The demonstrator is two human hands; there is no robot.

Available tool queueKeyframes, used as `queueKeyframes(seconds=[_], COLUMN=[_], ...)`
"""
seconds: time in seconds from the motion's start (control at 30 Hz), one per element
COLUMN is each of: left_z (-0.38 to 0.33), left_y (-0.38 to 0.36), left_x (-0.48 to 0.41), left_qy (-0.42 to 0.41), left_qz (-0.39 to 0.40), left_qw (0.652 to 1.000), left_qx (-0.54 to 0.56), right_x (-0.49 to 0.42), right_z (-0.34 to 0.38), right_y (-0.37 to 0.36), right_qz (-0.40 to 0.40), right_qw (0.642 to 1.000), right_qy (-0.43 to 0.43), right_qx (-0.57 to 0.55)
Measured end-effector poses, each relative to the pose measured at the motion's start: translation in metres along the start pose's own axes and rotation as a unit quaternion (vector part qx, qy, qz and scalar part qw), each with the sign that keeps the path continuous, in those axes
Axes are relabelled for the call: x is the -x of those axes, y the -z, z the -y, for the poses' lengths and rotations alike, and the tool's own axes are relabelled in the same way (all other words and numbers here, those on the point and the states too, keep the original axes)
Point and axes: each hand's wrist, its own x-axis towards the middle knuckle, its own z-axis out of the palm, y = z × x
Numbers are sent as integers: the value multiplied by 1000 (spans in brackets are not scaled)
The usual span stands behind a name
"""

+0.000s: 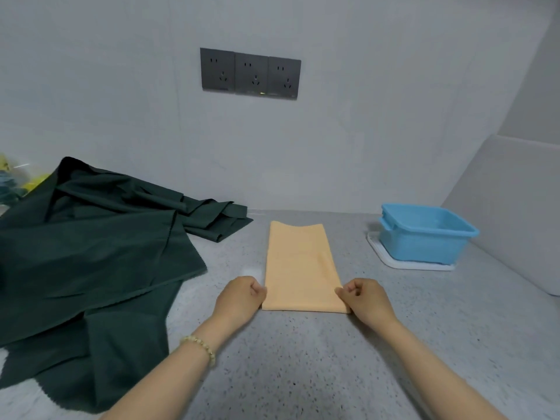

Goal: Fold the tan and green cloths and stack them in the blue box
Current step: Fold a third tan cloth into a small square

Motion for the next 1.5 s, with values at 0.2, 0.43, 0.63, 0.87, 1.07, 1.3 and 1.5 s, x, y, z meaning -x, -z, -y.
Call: queueKeyframes(seconds=[0.2,0.43,0.63,0.87,1.07,1.3,1.5], left_z=[-2,-7,-8,-28,-36,-14,-8], left_y=[0,0,-2,-14,-44,-52,-41], left_x=[2,0,-1,1,-16,-29,-35], left_qy=[15,21,22,-106,-153,-96,-108], left_qz=[15,10,6,-151,-13,50,74], left_qw=[1000,998,998,972,963,961,951], left_qx=[-8,-62,-56,-143,-221,-256,-279], right_x=[2,6,9,11,-6,-17,-35], right_z=[2,7,6,17,36,19,6], right_y=[-3,-8,-11,-21,-54,-68,-42], right_qz=[-31,-35,-53,-108,33,114,142], right_qw=[999,996,994,961,943,943,932], right_qy=[-1,15,39,213,218,190,118], right_qx=[45,84,90,139,249,249,312])
